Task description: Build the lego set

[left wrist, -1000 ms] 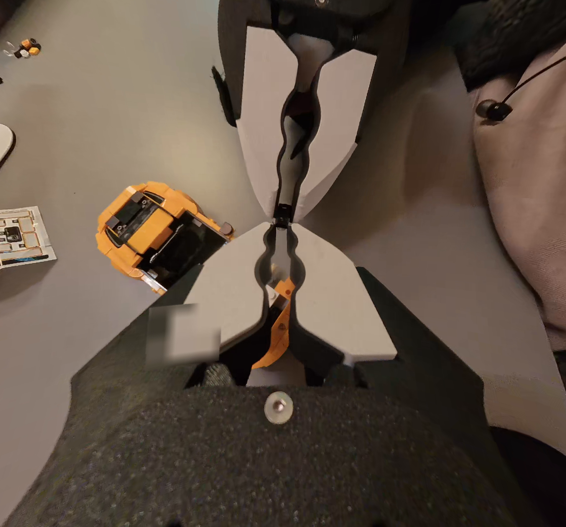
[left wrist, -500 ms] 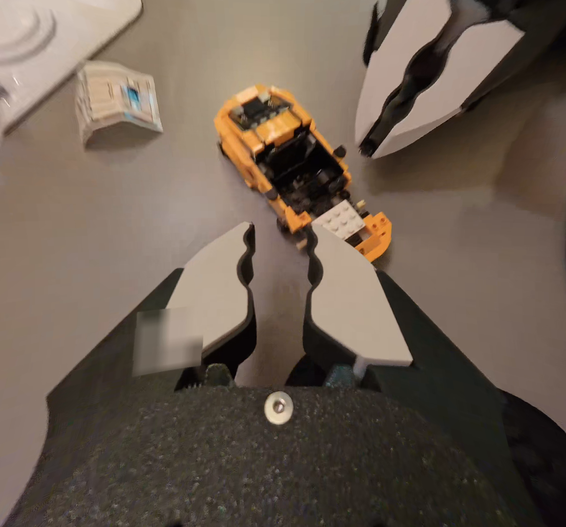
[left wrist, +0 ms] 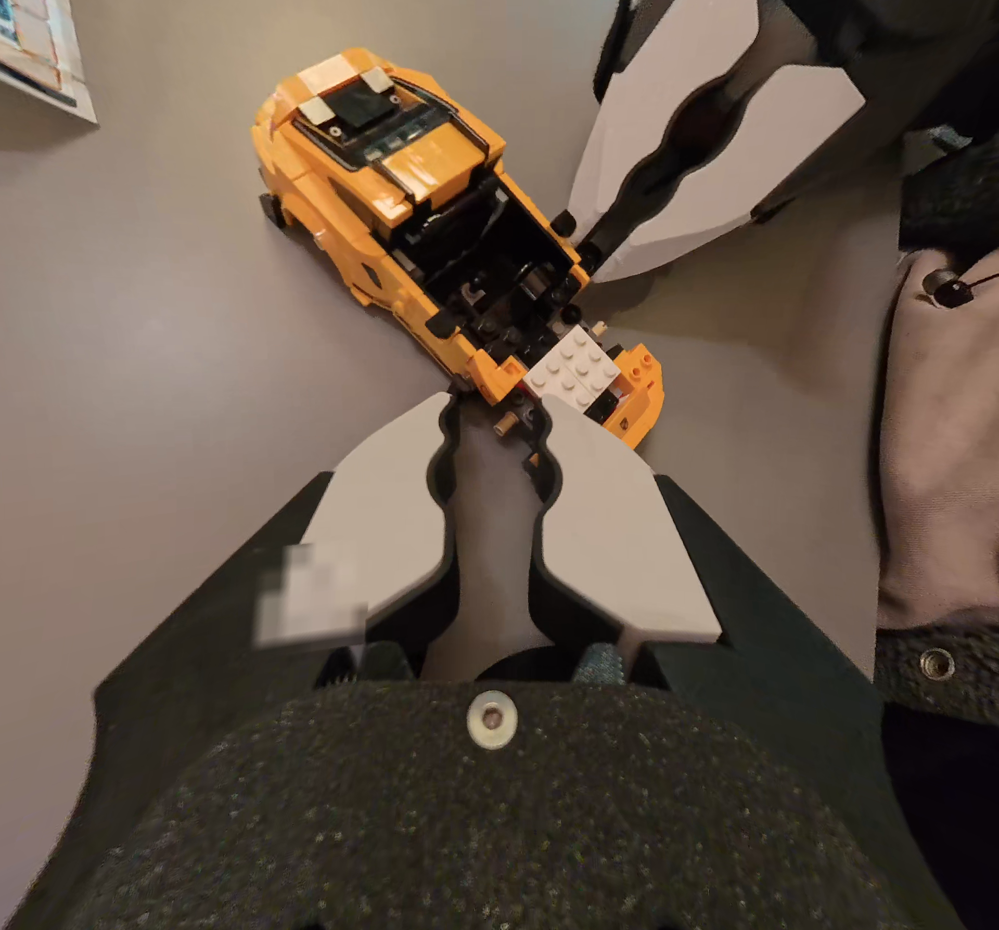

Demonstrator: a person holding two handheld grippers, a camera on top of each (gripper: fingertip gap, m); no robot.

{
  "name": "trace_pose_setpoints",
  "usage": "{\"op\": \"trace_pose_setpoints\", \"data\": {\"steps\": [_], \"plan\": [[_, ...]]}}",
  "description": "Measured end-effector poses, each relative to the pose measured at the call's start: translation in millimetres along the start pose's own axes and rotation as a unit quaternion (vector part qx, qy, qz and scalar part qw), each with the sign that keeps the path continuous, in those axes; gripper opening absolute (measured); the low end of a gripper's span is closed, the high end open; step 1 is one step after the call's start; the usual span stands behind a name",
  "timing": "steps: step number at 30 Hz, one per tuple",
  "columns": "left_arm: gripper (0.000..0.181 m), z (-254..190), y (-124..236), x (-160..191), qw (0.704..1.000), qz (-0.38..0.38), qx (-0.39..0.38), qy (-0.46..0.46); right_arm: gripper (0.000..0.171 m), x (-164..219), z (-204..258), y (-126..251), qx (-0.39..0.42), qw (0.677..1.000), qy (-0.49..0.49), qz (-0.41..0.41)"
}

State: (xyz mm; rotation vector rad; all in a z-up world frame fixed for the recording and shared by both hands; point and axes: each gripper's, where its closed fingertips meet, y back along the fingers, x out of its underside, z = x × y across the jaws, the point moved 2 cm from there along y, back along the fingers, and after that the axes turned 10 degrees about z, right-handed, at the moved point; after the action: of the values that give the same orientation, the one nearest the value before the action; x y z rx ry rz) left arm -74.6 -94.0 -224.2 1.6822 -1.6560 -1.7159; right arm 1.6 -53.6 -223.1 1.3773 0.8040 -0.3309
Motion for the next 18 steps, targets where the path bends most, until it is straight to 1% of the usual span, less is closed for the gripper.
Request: {"op": "trace_pose_setpoints", "data": {"steps": [6, 8, 14, 16, 18], "plan": [[0.023, -12.3, -5.5, -1.9, 0.999, 0.011, 0.006, -0.032, 0.008, 8.6, -5.1, 4.0, -0.003, 1.0, 0.006, 0.02], [0.025, -19.2, -8.2, -1.8, 0.998, 0.017, 0.009, -0.055, 0.007, 12.0, -7.1, 7.1, -0.014, 1.0, 0.008, 0.025], [0.024, -41.1, -13.0, -2.4, 0.992, 0.021, 0.029, -0.122, 0.008, 20.8, -10.7, 13.9, -0.038, 0.998, 0.036, 0.034], [0.024, -39.6, -12.6, -0.5, 0.99, 0.028, 0.012, -0.135, 0.008, 22.9, -11.4, 15.8, -0.047, 0.997, 0.043, 0.035], [0.026, -28.1, -12.4, 2.6, 0.987, 0.044, -0.038, -0.149, 0.008, 24.3, -12.6, 17.2, -0.052, 0.997, 0.042, 0.034]]}}
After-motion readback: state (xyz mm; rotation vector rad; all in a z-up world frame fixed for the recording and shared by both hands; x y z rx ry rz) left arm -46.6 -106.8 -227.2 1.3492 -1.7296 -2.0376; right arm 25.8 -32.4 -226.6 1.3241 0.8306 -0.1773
